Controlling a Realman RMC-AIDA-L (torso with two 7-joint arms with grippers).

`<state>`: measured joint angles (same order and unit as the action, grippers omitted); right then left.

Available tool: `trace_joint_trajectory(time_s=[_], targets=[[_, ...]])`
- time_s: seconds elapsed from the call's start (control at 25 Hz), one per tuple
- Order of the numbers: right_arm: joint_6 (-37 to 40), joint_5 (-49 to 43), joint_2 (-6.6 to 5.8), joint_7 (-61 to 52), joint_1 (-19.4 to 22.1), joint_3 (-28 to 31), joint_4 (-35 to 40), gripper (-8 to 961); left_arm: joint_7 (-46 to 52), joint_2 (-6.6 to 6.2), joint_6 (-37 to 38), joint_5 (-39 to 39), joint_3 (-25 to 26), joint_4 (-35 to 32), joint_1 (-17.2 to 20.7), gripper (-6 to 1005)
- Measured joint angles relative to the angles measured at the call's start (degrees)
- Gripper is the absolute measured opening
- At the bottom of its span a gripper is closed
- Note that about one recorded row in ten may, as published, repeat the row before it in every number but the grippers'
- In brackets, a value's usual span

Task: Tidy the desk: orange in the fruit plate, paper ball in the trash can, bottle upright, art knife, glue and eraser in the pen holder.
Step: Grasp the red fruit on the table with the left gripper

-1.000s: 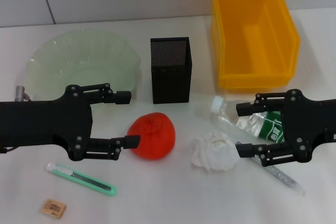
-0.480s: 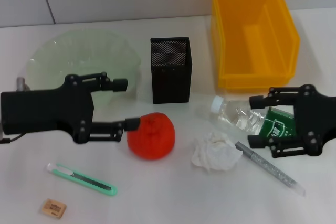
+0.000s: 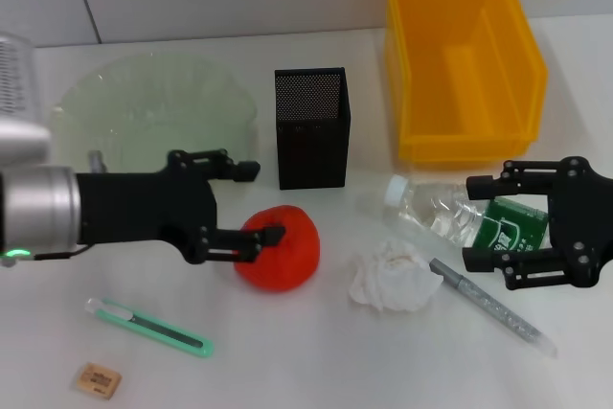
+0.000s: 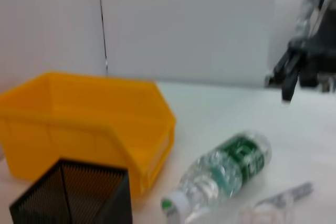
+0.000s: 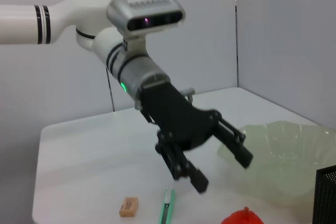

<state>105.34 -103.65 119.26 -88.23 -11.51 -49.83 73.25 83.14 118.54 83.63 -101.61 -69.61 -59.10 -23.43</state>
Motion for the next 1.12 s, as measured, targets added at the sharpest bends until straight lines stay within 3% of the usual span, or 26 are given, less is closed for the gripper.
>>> trace_joint_trajectory(time_s=[0.04,0.24,0.6,1.12], targets=[[0.0,0.0,0.0,-0.1,0.0,0.1,0.1,769,0.7,0.07,-4.7,-1.1,-4.2,0.0,-0.1,814],[0.1,-0.1,0.0,-0.2,-0.1,0.6,0.3,769,0.8,0.11,-10.3,-2.6,-8.5,0.5,-0.2,814],[0.2,-0.3,0.0,-0.6,0.0,0.6,0.6,769,1.6,0.3,-14.1,-4.6,-9.4,7.1,-4.1,814],[0.2,-0.3,0.0,-0.9,-0.2,0.6,0.8,769,2.5,0.38,-15.1,-5.6,-10.8,8.5,-4.7,814]])
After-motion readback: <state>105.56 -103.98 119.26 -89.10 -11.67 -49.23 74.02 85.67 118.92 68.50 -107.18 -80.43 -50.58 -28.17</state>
